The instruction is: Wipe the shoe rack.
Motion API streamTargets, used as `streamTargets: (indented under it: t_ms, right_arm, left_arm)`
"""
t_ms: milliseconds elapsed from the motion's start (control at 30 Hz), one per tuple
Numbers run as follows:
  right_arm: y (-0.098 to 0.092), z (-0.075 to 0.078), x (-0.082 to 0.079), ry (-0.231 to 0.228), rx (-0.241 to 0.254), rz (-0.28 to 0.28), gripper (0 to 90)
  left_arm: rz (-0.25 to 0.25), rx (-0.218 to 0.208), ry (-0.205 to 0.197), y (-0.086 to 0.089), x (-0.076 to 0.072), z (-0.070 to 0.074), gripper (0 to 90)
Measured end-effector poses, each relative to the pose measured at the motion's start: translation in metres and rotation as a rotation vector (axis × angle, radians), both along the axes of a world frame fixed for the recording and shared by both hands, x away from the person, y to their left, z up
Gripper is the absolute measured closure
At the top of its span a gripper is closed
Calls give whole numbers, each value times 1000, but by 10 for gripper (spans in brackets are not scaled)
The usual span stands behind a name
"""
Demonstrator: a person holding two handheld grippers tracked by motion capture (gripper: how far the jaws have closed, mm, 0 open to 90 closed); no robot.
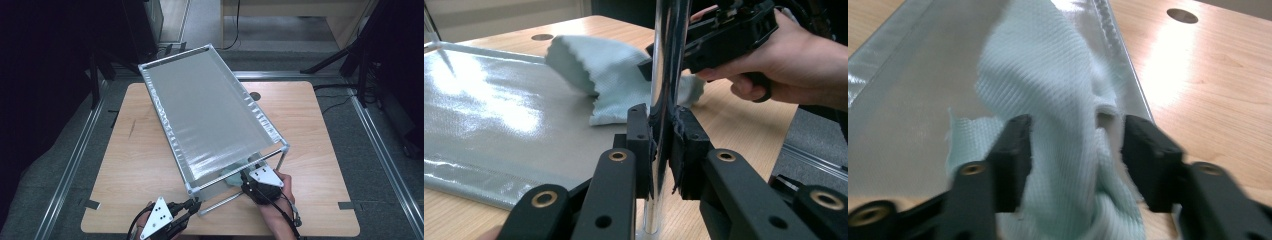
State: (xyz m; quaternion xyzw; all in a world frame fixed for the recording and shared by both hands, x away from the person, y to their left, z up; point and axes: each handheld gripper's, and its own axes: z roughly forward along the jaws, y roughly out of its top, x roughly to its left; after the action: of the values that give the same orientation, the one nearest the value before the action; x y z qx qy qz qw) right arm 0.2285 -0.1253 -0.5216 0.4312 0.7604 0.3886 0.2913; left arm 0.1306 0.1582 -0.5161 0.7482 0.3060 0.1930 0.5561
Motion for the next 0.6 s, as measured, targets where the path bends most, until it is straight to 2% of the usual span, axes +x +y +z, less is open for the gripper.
streamTargets:
  t_ms: [100, 167, 200, 233, 333, 400, 500, 600]
  right_arm:
    - [-2, -4, -2, 54, -18, 18, 371]
    - [-1, -13, 0, 102, -51, 22, 366]
    - [0, -18, 1, 131, -66, 16, 392]
    - [1, -22, 2, 142, -88, 8, 450]
    - [-2, -25, 5, 132, -96, -24, 644]
    - [-6, -23, 8, 106, -96, -70, 736]
    - [-13, -25, 14, 100, -81, -120, 816]
    - [-8, -28, 11, 97, -94, -96, 845]
  left_arm:
    - [-6, -14, 11, 0, 1, 0, 768]
    - [-12, -25, 13, 0, 1, 1, 752]
    - [-11, -23, 13, 0, 1, 1, 752]
    - [-9, -18, 10, 0, 0, 1, 756]
    - [-4, -5, 0, 0, 0, 1, 804]
    - [-1, 3, -6, 0, -1, 1, 810]
    - [-3, 2, -5, 0, 0, 1, 812]
    - [-3, 3, -6, 0, 0, 1, 813]
